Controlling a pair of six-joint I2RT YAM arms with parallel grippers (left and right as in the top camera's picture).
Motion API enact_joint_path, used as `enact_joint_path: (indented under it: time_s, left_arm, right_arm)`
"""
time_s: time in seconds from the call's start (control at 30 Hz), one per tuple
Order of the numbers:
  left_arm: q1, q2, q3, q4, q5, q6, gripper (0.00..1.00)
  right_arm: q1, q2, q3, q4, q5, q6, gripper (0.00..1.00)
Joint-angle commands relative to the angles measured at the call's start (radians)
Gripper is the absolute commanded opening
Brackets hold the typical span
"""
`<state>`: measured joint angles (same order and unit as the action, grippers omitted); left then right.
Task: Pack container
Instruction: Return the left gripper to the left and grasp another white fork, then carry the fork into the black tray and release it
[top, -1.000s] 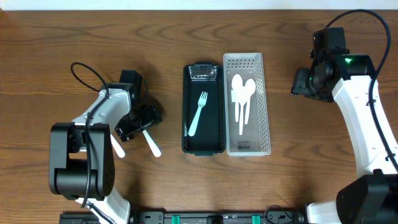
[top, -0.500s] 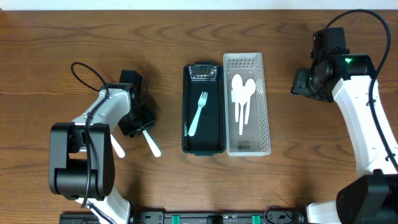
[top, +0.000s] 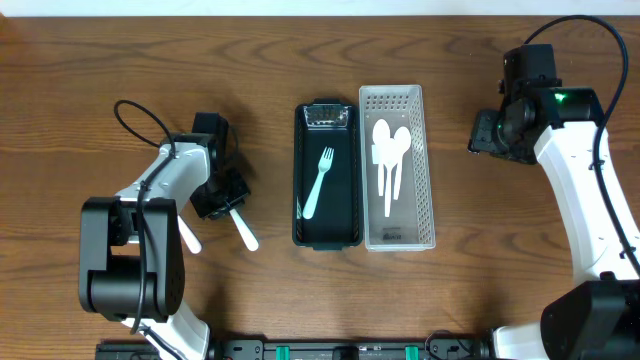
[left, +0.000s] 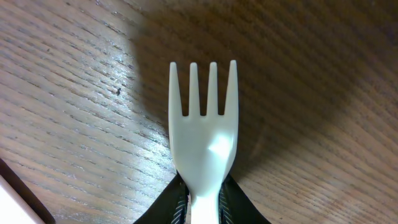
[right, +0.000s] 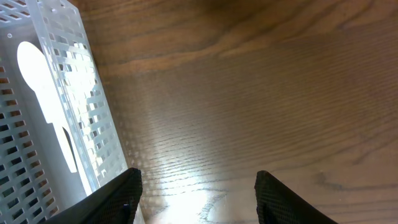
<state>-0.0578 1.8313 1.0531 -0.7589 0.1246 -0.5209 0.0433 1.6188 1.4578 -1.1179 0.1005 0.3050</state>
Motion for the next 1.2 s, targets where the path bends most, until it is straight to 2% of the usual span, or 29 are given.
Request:
enact_joint_path:
  time_s: [0.0, 0.23, 0.4, 0.63, 0.83, 0.93, 1.17]
  left_arm:
    - [0.004, 0.013, -0.014, -0.001, -0.004, 0.012, 0.12]
    - [0.003, -0.003, 0.037, -0.033, -0.004, 0.014, 0.07]
    - [-0.018, -0.058, 0.152, -0.138, -0.004, 0.039, 0.07]
    - [-0.167, -0.188, 0.380, -0.280, -0.004, 0.146, 0.06]
    - [-0.370, -0.237, 0.441, -0.209, -0.018, 0.196, 0.06]
    - [-0.453, -0.205, 0.440, -0.171, -0.109, 0.204, 0.06]
    - [-0.533, -0.056, 0.440, -0.106, -0.136, 0.214, 0.06]
  right_arm:
    - [-0.004, 0.005, -0.003, 0.000, -0.003, -0.007, 0.61]
    - [-0.004, 0.005, -0.003, 0.000, -0.003, -0.007, 0.61]
    - [-0.004, 0.005, -0.003, 0.000, -0.003, -0.007, 0.62]
    - [-0.004, 0.005, -0.003, 0.002, -0.003, -0.007, 0.62]
    - [-0.004, 0.005, -0.003, 0.003, -0.003, -0.007, 0.62]
    - [-0.004, 0.005, -0.003, 0.003, -0.003, -0.007, 0.62]
    - [-0.004, 0.005, -0.003, 0.003, -0.003, -0.007, 0.62]
